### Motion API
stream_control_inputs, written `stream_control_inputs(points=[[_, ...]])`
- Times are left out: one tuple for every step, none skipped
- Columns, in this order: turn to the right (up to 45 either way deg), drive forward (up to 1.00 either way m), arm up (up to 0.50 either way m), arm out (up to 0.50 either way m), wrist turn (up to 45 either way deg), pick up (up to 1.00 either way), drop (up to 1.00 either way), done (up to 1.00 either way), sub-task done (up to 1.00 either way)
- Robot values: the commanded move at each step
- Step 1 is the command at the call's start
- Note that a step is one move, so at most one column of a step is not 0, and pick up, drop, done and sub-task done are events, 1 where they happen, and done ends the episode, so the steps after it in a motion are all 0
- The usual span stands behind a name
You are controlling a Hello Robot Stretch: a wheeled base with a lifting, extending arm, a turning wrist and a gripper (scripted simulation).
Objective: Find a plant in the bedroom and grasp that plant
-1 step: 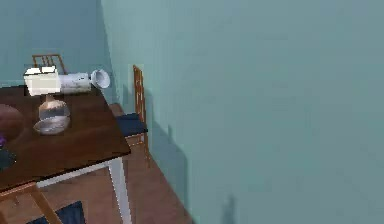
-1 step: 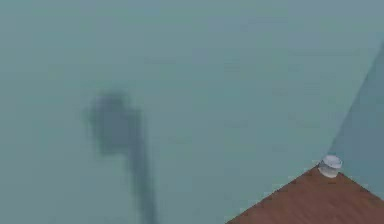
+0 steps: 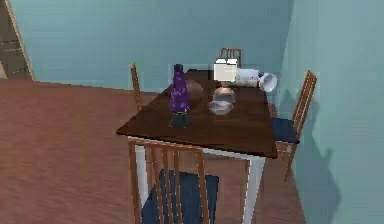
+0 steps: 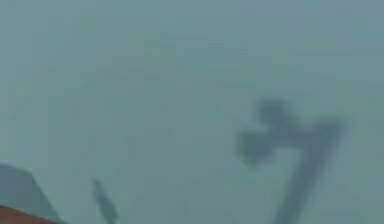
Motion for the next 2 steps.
stream_control_inputs(points=[[-45.0,0.0,0.0,0.0,0.0,0.0,0.0,0.0,0.0],[-27.0,0.0,0.0,0.0,0.0,0.0,0.0,0.0,0.0]])
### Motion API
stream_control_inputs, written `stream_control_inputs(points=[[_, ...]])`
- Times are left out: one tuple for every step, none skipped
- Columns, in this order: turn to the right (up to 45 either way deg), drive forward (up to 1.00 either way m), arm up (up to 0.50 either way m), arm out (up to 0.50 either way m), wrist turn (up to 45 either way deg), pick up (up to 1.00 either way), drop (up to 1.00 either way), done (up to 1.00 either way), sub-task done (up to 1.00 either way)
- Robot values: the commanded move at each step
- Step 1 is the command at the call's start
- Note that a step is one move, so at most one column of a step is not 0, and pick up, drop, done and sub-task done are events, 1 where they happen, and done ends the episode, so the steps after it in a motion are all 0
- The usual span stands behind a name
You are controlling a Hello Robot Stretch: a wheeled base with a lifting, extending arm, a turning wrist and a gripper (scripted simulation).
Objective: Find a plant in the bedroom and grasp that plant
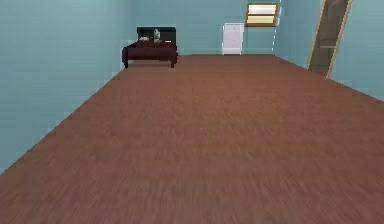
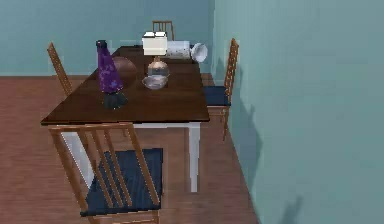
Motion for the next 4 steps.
stream_control_inputs(points=[[0.0,0.8,0.0,0.0,0.0,0.0,0.0,0.0,0.0],[33.0,0.0,0.0,0.0,0.0,0.0,0.0,0.0,0.0],[0.0,1.0,0.0,0.0,0.0,0.0,0.0,0.0,0.0],[0.0,1.0,0.0,0.0,0.0,0.0,0.0,0.0,0.0]])
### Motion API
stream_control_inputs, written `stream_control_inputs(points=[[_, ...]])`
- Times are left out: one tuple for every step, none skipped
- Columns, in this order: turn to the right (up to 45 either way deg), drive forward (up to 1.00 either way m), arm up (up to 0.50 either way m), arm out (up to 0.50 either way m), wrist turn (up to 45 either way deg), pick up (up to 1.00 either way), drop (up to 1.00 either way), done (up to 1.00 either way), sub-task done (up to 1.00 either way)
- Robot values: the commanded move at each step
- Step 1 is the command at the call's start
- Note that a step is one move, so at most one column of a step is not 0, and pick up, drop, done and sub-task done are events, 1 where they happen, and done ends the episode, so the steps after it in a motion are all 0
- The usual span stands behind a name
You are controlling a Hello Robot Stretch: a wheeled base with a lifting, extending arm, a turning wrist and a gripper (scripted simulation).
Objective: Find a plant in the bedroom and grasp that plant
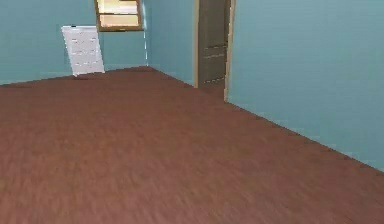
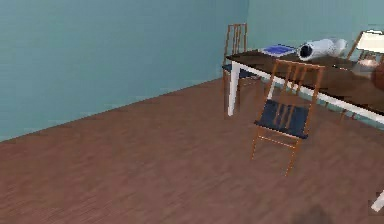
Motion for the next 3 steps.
stream_control_inputs(points=[[0.0,1.0,0.0,0.0,0.0,0.0,0.0,0.0,0.0],[0.0,1.0,0.0,0.0,0.0,0.0,0.0,0.0,0.0],[3.0,0.0,0.0,0.0,0.0,0.0,0.0,0.0,0.0]])
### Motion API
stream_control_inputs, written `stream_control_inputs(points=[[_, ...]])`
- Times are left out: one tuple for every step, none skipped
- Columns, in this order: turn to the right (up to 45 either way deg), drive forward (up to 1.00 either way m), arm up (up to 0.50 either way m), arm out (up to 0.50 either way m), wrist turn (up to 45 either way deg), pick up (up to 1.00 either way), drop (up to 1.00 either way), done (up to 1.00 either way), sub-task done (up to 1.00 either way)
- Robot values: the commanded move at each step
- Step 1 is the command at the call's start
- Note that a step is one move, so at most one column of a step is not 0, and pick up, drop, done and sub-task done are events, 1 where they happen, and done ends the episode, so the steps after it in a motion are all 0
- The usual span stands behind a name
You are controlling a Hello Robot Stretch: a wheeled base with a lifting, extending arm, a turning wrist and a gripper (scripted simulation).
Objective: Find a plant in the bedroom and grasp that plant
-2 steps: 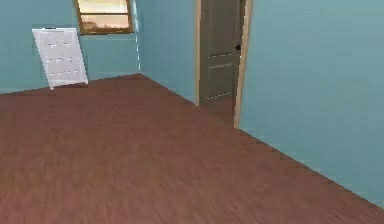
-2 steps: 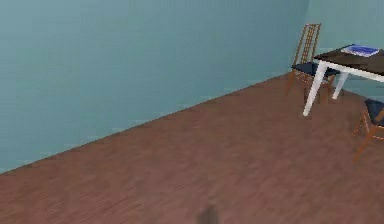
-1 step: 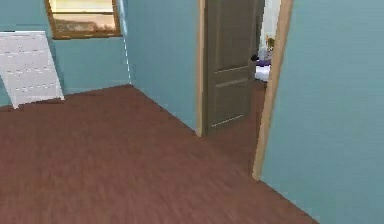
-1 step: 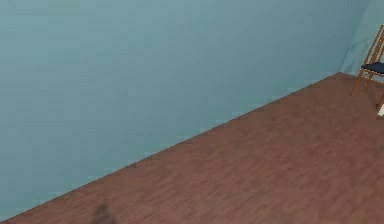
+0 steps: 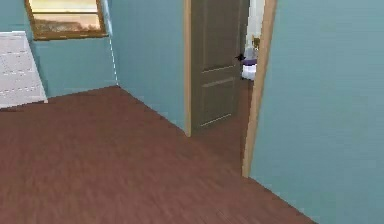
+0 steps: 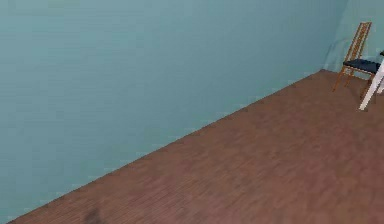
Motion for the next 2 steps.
stream_control_inputs(points=[[0.0,1.0,0.0,0.0,0.0,0.0,0.0,0.0,0.0],[0.0,0.4,0.0,0.0,0.0,0.0,0.0,0.0,0.0]])
